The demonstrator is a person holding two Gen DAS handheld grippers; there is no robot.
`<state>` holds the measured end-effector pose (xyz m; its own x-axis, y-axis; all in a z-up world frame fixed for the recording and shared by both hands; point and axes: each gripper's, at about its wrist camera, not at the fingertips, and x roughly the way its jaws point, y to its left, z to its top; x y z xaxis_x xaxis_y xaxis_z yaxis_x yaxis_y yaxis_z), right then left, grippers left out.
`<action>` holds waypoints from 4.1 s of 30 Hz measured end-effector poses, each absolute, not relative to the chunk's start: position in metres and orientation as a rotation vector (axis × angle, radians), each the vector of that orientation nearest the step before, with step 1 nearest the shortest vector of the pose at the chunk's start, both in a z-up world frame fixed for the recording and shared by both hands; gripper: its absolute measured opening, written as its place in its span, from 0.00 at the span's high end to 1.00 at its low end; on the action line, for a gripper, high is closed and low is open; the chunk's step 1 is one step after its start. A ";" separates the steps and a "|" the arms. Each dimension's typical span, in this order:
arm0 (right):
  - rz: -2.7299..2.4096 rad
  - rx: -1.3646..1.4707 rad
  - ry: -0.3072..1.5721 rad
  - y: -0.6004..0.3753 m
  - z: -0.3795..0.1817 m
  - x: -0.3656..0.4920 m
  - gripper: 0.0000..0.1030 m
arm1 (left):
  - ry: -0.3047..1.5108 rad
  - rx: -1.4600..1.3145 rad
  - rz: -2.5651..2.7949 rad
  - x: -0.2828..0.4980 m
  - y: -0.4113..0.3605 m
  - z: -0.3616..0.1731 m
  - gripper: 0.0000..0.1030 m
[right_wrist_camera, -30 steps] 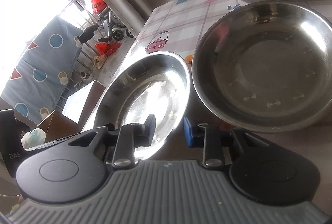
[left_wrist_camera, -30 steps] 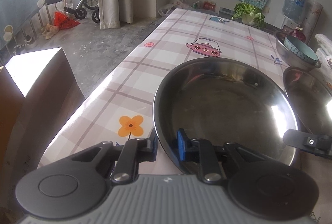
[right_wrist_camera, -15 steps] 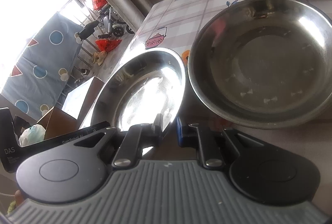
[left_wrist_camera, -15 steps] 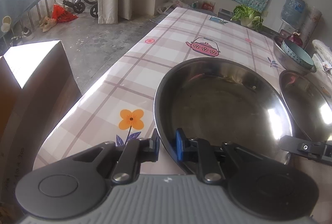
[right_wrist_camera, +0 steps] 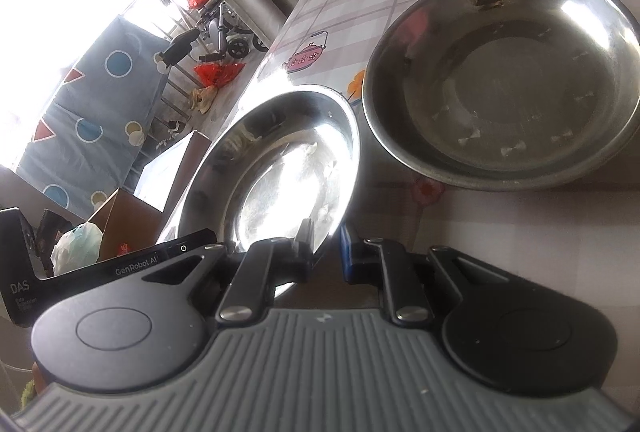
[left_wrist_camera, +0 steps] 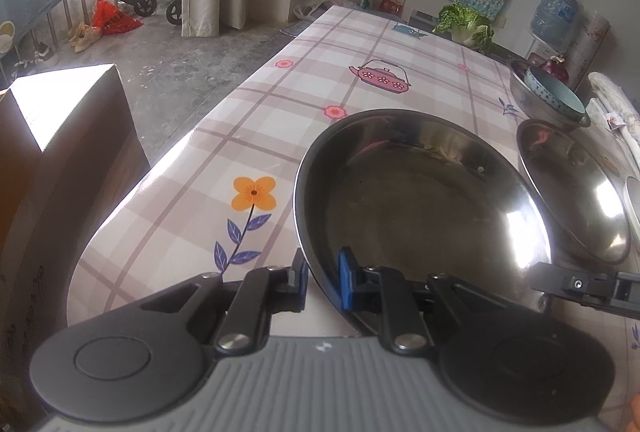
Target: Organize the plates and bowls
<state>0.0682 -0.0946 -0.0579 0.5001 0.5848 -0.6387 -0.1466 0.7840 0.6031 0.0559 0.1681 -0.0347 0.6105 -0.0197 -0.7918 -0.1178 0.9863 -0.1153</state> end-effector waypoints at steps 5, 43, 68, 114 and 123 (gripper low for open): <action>0.477 0.521 0.956 -0.098 -0.058 0.060 0.87 | 0.915 -0.166 0.049 0.048 0.167 -0.035 0.84; 0.479 0.533 0.956 -0.108 -0.056 0.044 0.86 | 0.916 -0.188 0.025 0.032 0.162 -0.036 0.82; 0.434 0.532 0.931 -0.114 -0.048 0.045 0.84 | 0.905 -0.204 0.034 0.033 0.170 -0.031 0.70; 0.399 0.390 0.881 -0.091 -0.052 0.078 0.86 | 0.910 -0.122 0.035 0.072 0.165 -0.040 0.76; 0.400 0.396 0.885 -0.094 -0.049 0.074 0.84 | 0.914 -0.123 0.032 0.064 0.162 -0.040 0.76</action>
<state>0.0736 -0.0943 -0.0490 0.5700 0.4906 -0.6591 -0.1713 0.8555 0.4887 0.0641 0.1618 -0.0400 0.6110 -0.0246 -0.7912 -0.0801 0.9925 -0.0927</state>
